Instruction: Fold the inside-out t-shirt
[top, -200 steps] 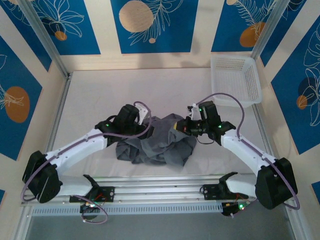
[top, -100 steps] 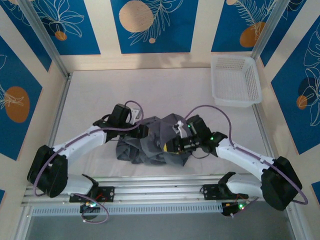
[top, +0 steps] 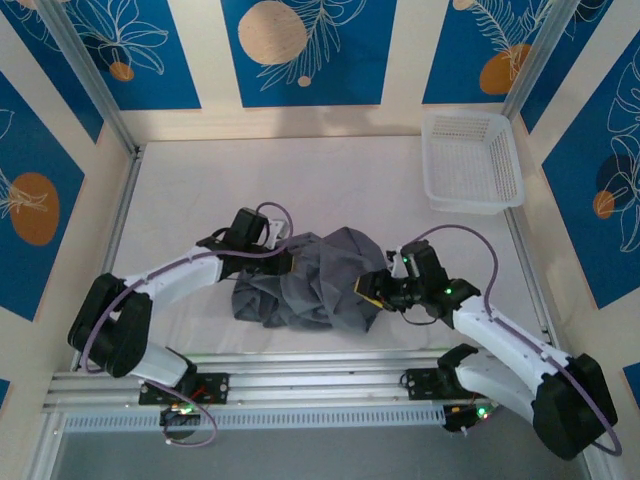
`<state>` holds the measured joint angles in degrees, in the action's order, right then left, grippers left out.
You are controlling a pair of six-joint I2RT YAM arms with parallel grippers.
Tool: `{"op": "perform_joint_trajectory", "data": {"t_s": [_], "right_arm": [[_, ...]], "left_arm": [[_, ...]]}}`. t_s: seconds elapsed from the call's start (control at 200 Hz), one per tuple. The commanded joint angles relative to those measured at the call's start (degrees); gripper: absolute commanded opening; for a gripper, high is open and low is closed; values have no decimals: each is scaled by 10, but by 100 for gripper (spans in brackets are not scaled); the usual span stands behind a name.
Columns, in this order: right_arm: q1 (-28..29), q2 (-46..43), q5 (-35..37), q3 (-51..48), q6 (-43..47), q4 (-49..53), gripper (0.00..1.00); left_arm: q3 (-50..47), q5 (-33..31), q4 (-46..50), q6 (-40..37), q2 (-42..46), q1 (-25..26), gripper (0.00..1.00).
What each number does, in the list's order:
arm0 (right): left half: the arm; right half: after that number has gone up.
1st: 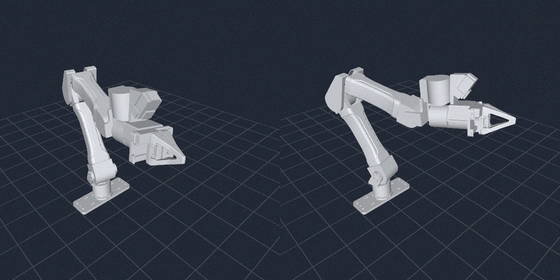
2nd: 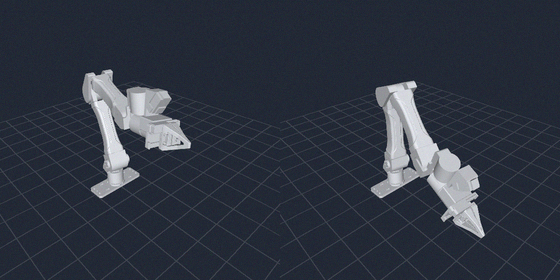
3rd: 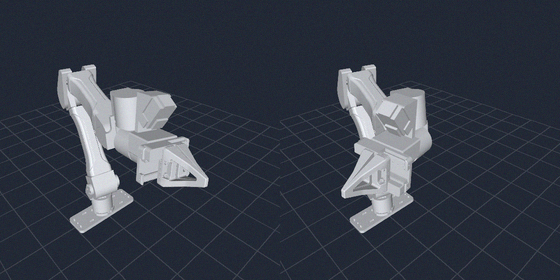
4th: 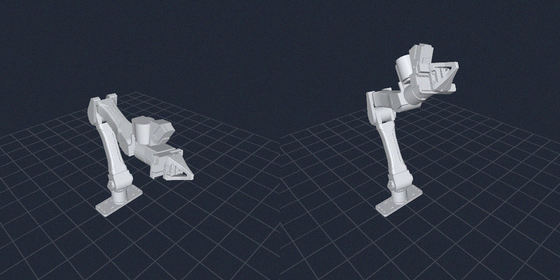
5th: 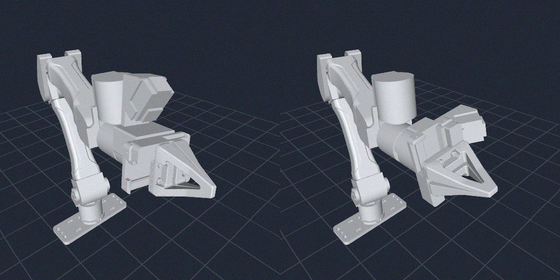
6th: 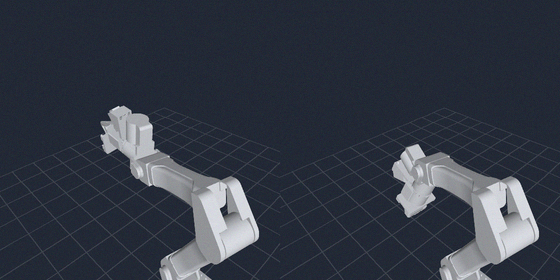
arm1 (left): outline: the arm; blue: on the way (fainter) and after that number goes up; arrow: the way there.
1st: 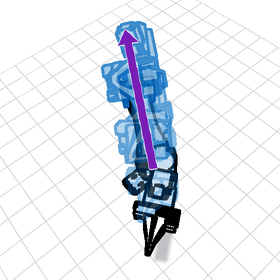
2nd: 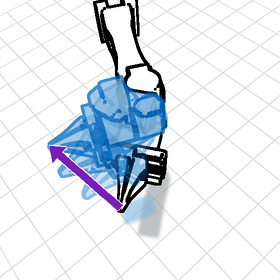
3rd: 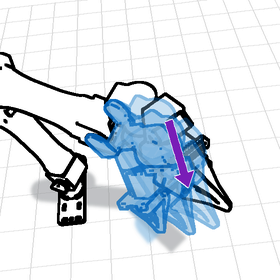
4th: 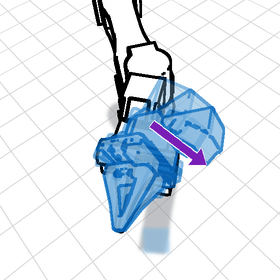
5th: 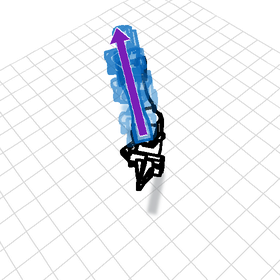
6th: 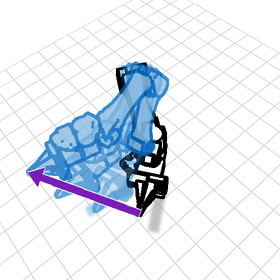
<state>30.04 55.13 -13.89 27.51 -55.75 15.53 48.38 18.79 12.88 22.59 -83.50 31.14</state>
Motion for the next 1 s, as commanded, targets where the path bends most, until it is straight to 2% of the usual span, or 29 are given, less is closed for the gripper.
{"op": "perform_joint_trajectory", "data": {"t_s": [0.0, 0.145, 0.445, 0.615, 0.8, 0.87, 0.995], "right_arm": [[27, 24, -16, 1, -33, -56, 46], [42, 64, -26, -7, -67, -141, 46], [61, 170, -29, 34, -59, -195, 48], [69, 187, -30, 52, -60, -207, 20], [69, 178, -23, 56, -58, -203, 8], [69, 176, -25, 57, -56, -199, 0], [56, 110, 9, 73, -19, -142, 0]], "left_arm": [[4, -17, 10, -4, 16, -5, 10], [0, -8, -2, 4, 12, -5, 10], [0, -20, 7, 0, 26, -5, 10], [-4, -24, 7, 0, 32, -7, 10], [-6, -22, 6, -2, 29, -10, 9], [-7, -23, 6, -2, 30, -11, 9], [-12, -33, 18, -4, 42, -30, 10]]}}
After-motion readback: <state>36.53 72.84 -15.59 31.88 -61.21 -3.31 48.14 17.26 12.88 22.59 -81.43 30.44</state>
